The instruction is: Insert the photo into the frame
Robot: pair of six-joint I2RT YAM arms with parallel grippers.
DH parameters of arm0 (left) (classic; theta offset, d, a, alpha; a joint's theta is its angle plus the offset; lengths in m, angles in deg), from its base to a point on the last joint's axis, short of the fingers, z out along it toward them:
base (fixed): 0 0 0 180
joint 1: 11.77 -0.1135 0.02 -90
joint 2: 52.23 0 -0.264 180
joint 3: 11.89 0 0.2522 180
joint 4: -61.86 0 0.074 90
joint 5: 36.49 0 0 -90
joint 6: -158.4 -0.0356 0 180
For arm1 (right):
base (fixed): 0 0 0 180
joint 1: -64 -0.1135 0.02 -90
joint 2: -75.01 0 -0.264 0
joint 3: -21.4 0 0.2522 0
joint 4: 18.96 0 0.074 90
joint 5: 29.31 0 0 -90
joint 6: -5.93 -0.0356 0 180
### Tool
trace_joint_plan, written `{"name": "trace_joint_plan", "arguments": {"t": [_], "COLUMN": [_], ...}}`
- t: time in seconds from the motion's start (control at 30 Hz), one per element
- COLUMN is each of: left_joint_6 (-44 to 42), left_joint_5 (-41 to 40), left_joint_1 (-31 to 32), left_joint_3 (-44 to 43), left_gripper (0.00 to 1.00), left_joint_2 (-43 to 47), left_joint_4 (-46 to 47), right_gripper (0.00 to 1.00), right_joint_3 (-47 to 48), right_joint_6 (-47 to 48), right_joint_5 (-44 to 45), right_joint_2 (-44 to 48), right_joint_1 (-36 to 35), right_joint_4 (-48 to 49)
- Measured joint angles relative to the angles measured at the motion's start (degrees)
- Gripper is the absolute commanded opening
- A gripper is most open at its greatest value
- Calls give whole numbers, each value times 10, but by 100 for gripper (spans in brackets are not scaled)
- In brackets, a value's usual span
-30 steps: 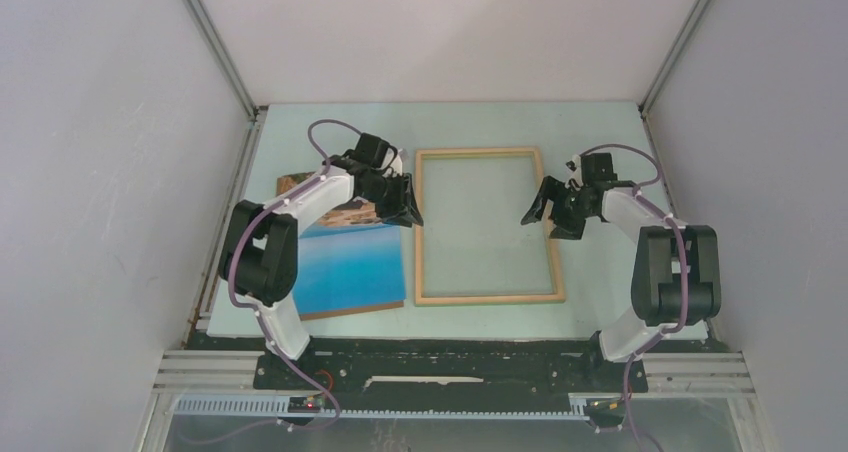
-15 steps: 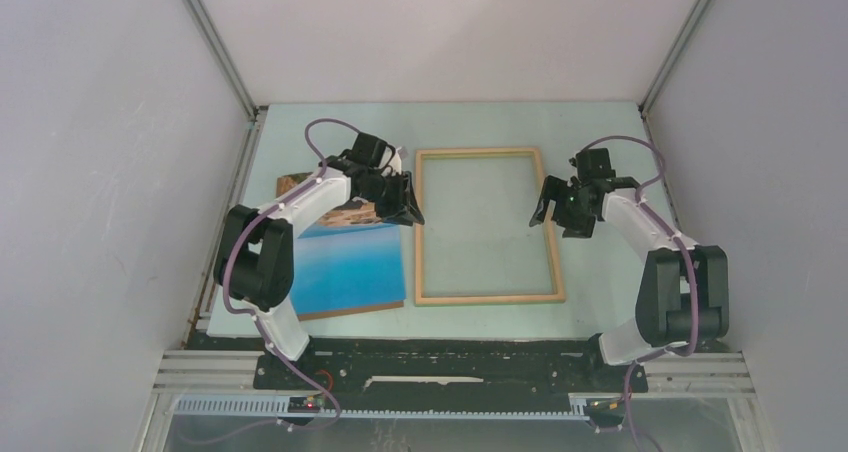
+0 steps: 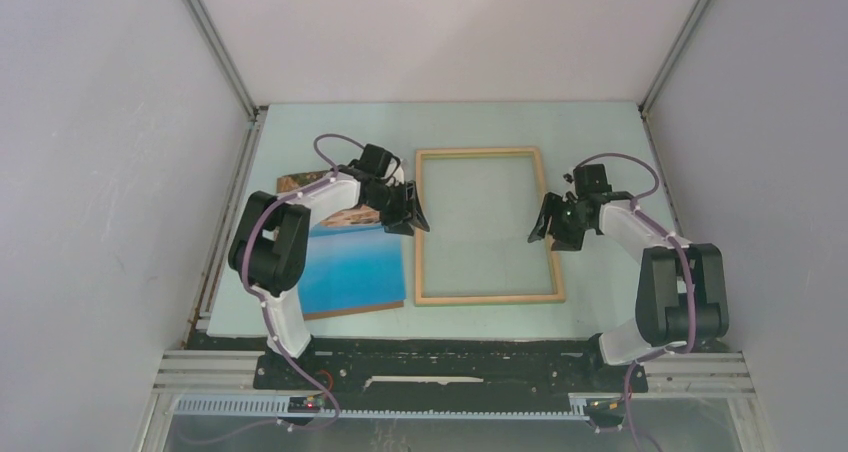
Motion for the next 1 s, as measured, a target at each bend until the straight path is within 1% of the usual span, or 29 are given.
{"name": "trace_joint_plan", "arguments": {"t": [0.17, 0.37, 0.47, 0.7, 1.0], "left_joint_6": [17, 22, 22, 22, 22], "left_joint_5": [6, 13, 13, 14, 14], "left_joint_1": [0, 0, 0, 0, 0], "left_joint_3": [10, 10, 10, 10, 10], "left_gripper": [58, 58, 58, 58, 58], "left_joint_2": [-35, -42, -42, -42, -42], "left_joint_4": [17, 24, 28, 28, 28], "right_gripper": [68, 68, 70, 70, 67], "right_joint_3": [-7, -12, -16, -20, -23], "right_joint_6": [-1, -2, -4, -3, -3], "right_joint_5": [-23, -57, -59, -49, -58], "right_joint_2": [-16, -27, -23, 12, -11], "right_joint_1": [0, 1, 4, 36, 40], "right_joint_4": [18, 44, 48, 43, 47]}}
